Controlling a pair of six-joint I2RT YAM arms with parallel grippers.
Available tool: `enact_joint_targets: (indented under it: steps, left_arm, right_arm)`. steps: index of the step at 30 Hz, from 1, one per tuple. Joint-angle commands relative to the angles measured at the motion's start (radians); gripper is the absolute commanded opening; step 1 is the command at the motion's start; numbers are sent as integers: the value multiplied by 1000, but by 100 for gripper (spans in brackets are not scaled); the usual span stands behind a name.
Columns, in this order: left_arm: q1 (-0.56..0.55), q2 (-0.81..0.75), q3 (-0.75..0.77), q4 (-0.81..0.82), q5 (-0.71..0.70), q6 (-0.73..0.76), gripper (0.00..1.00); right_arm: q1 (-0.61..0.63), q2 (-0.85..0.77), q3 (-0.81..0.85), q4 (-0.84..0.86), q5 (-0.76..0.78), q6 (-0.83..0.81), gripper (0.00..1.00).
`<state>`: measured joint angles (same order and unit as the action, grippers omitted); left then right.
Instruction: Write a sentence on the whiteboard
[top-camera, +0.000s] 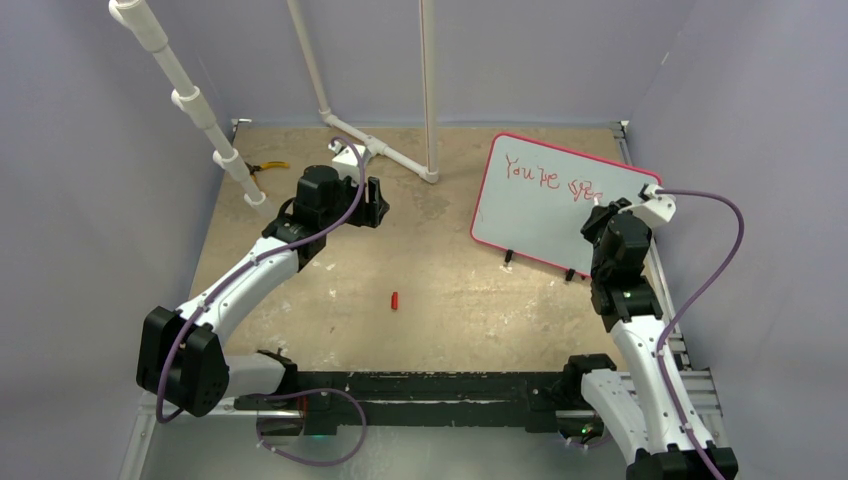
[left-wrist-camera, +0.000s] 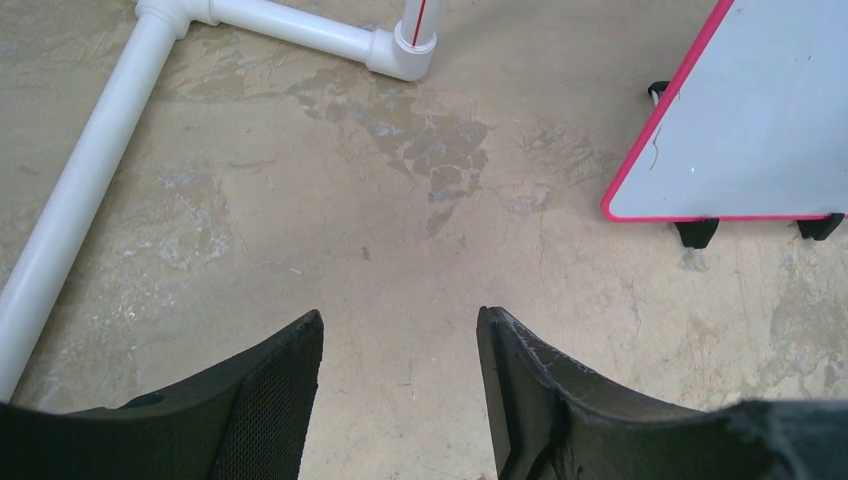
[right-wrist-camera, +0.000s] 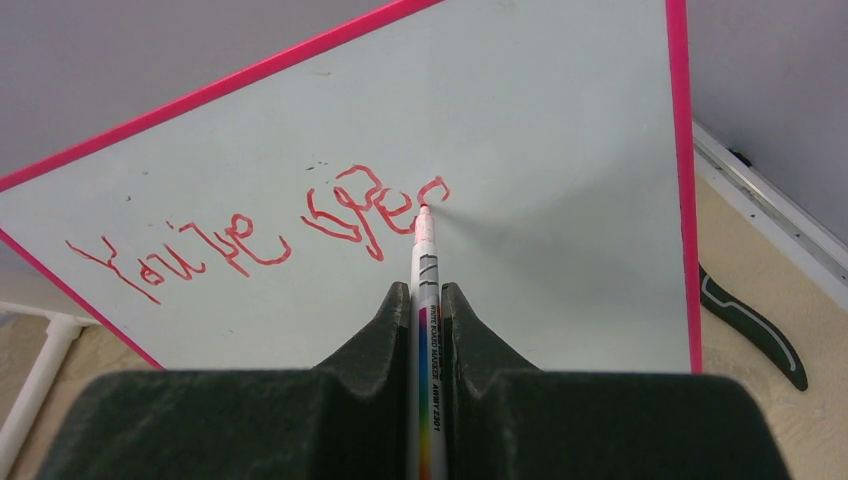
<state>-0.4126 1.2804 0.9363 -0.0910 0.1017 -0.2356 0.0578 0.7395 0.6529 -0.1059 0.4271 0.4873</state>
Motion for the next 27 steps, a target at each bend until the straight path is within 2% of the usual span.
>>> enact_joint_targets:
  steps: [1, 20, 27]
  left_arm:
    - [6, -32, -4, 36, 16, -14, 57]
    - [6, -30, -5, 36, 14, -14, 57]
    - [6, -30, -5, 36, 14, -14, 57]
  right_arm:
    - [-5, -3, 11, -4, 7, 8, 0]
    - [-4, -11, 13, -30, 68, 37, 0]
    - [-5, -109, 5, -10, 55, 22, 0]
